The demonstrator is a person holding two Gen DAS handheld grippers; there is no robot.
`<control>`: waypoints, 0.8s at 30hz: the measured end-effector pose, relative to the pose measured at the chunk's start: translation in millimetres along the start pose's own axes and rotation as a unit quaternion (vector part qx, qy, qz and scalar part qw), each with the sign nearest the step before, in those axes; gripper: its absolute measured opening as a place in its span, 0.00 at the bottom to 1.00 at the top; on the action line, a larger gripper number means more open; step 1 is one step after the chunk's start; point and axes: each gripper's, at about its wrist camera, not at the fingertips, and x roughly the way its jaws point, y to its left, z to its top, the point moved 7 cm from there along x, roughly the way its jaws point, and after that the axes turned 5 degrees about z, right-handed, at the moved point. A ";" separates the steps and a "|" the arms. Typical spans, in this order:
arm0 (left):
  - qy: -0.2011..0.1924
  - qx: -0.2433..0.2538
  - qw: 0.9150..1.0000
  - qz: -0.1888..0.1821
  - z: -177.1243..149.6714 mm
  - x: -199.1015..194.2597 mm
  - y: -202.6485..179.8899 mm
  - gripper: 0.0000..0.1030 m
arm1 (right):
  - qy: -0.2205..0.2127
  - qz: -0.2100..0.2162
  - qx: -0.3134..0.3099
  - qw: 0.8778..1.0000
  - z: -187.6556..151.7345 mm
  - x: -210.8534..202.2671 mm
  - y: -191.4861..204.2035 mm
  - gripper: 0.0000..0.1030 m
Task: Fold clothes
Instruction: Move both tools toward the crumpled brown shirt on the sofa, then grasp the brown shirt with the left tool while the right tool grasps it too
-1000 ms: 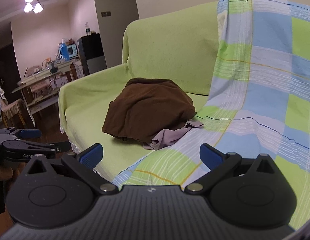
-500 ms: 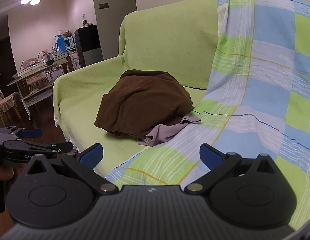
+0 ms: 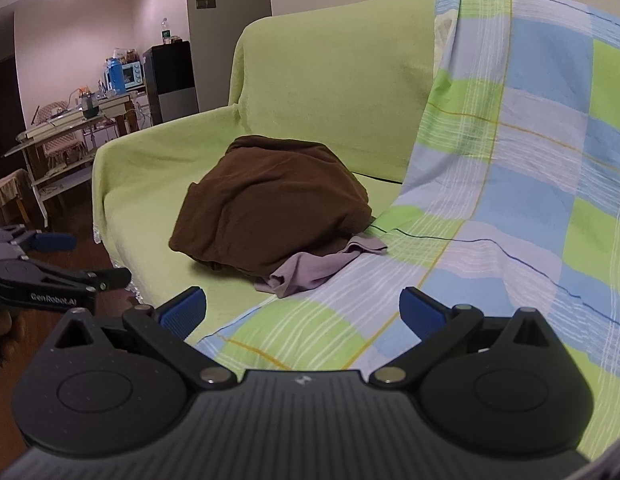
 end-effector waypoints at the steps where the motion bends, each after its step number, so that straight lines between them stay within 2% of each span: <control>1: -0.007 0.007 1.000 -0.003 4.4 4.8 3.0 0.99 | 0.000 -0.001 -0.004 1.000 1.4 2.2 -1.5 0.99; 4: -0.024 0.026 0.999 -0.011 18.0 20.2 12.8 0.99 | 0.002 -0.004 -0.016 1.000 5.4 8.9 -6.0 0.99; 6: -0.050 0.037 0.998 -0.002 35.5 33.6 7.0 0.99 | -0.027 0.003 -0.022 0.999 8.0 11.6 2.6 0.99; 11: -0.051 0.049 0.997 -0.010 40.8 72.6 9.6 0.99 | -0.053 0.001 -0.076 0.996 34.6 35.7 1.5 0.99; 14: -0.050 0.071 0.996 -0.010 42.9 104.0 6.7 0.97 | -0.042 0.002 -0.106 0.994 39.8 64.0 -0.8 0.99; 18: -0.051 0.074 0.996 -0.019 42.1 127.7 6.2 0.95 | -0.013 0.010 -0.155 0.988 41.1 114.9 -6.4 0.97; 22: -0.040 0.075 0.995 -0.048 38.0 149.5 1.7 0.73 | 0.002 -0.001 -0.222 0.975 45.5 160.6 -6.4 0.91; 24: -0.040 0.079 0.995 -0.051 35.9 155.1 -1.7 0.71 | 0.012 -0.013 -0.250 0.968 46.2 181.0 -7.5 0.86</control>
